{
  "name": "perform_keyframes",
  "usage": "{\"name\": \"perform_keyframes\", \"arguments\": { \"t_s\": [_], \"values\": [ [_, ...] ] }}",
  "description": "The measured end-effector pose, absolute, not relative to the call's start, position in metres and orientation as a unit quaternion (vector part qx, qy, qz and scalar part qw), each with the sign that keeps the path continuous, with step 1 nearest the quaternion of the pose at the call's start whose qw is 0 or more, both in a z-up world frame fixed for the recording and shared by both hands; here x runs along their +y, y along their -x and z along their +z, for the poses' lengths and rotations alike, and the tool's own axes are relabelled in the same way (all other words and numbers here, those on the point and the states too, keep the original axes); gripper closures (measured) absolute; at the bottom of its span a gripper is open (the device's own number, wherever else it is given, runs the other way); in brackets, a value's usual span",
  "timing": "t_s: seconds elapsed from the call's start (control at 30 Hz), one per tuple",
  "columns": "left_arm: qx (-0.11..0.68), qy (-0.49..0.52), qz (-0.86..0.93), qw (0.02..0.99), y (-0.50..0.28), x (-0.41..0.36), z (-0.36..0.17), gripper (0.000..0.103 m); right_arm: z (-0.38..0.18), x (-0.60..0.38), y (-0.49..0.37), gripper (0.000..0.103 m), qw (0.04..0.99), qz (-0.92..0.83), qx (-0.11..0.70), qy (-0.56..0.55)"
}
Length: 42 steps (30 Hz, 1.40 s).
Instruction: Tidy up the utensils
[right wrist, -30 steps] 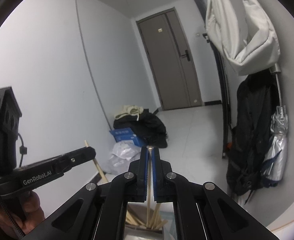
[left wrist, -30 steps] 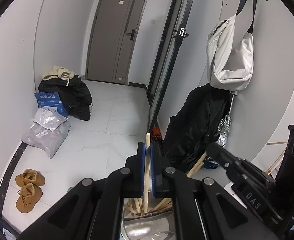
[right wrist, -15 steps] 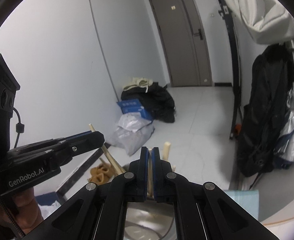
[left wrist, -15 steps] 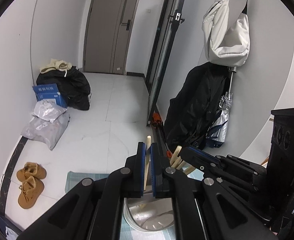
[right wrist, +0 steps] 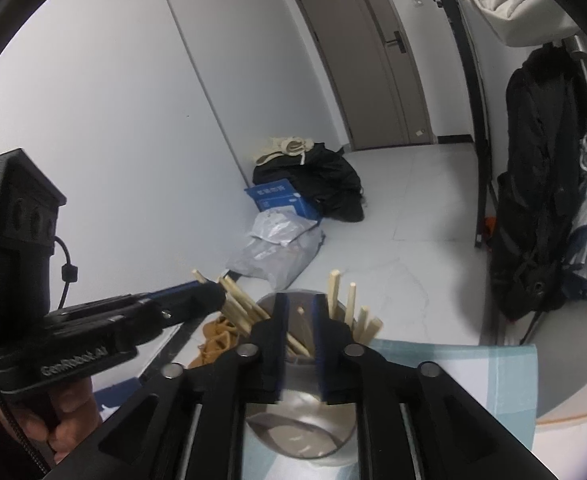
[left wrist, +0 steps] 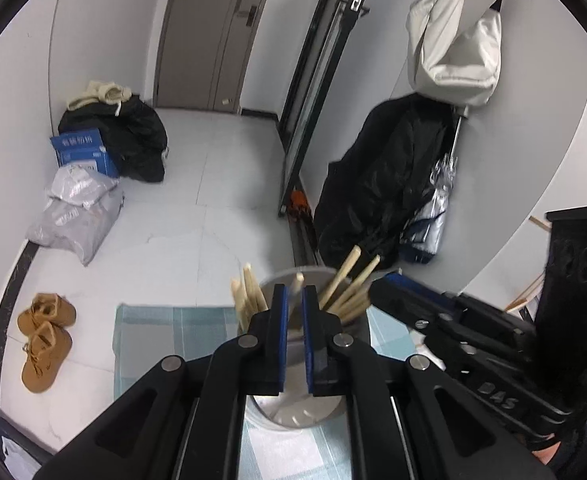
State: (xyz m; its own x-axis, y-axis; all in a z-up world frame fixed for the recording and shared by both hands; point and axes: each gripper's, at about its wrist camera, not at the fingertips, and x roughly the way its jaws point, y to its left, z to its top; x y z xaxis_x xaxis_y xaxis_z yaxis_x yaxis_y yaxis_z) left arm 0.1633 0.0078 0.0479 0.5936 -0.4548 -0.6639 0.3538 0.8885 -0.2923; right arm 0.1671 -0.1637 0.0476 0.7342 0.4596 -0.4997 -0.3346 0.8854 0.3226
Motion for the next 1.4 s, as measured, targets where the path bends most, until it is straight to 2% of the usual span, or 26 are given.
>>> {"name": "perform_keyframes", "arguments": {
  "t_s": [0.1, 0.23, 0.3, 0.37, 0.43, 0.5, 0.6, 0.67, 0.77, 0.87, 1.1, 1.4],
  "values": [
    [0.406, 0.064, -0.220, 0.885, -0.160, 0.011, 0.043, 0.100, 0.046, -0.169, -0.159, 0.070, 0.926, 0.208, 0.296, -0.111],
    [0.406, 0.058, -0.208, 0.888, -0.149, 0.013, 0.047, 0.097, 0.044, -0.177, -0.145, 0.066, 0.929, 0.197, 0.292, -0.116],
    [0.399, 0.053, -0.205, 0.892, -0.142, 0.014, 0.053, 0.085, 0.043, -0.181, -0.138, 0.064, 0.931, 0.190, 0.290, -0.118],
    [0.389, 0.053, -0.195, 0.899, -0.138, 0.015, 0.058, 0.061, 0.045, -0.184, -0.130, 0.063, 0.934, 0.183, 0.284, -0.117],
    [0.369, 0.056, -0.180, 0.910, -0.129, 0.017, 0.068, 0.053, 0.046, -0.188, -0.122, 0.052, 0.939, 0.176, 0.274, -0.114],
    [0.355, 0.051, -0.170, 0.918, -0.120, 0.017, 0.077, 0.048, 0.049, -0.192, -0.114, 0.051, 0.943, 0.162, 0.266, -0.112],
    [0.325, 0.050, -0.144, 0.933, -0.102, 0.017, 0.092, 0.035, 0.055, -0.195, -0.099, 0.050, 0.948, 0.152, 0.257, -0.112],
    [0.307, 0.057, -0.130, 0.941, -0.090, 0.020, 0.100, 0.022, 0.060, -0.196, -0.087, 0.045, 0.951, 0.149, 0.245, -0.112],
    [0.284, 0.065, -0.110, 0.950, -0.075, 0.025, 0.108, 0.012, 0.068, -0.197, -0.069, 0.033, 0.958, 0.144, 0.224, -0.108],
    [0.263, 0.070, -0.089, 0.958, -0.060, 0.026, 0.113, 0.005, 0.076, -0.198, -0.047, 0.030, 0.963, 0.140, 0.205, -0.101],
    [0.231, 0.069, -0.069, 0.968, -0.030, 0.031, 0.105, 0.001, 0.080, -0.199, -0.008, 0.008, 0.975, 0.131, 0.157, -0.089],
    [0.231, 0.071, -0.039, 0.970, -0.007, 0.038, 0.080, 0.001, 0.070, -0.191, 0.031, 0.000, 0.983, 0.123, 0.122, -0.063]
  ]
}}
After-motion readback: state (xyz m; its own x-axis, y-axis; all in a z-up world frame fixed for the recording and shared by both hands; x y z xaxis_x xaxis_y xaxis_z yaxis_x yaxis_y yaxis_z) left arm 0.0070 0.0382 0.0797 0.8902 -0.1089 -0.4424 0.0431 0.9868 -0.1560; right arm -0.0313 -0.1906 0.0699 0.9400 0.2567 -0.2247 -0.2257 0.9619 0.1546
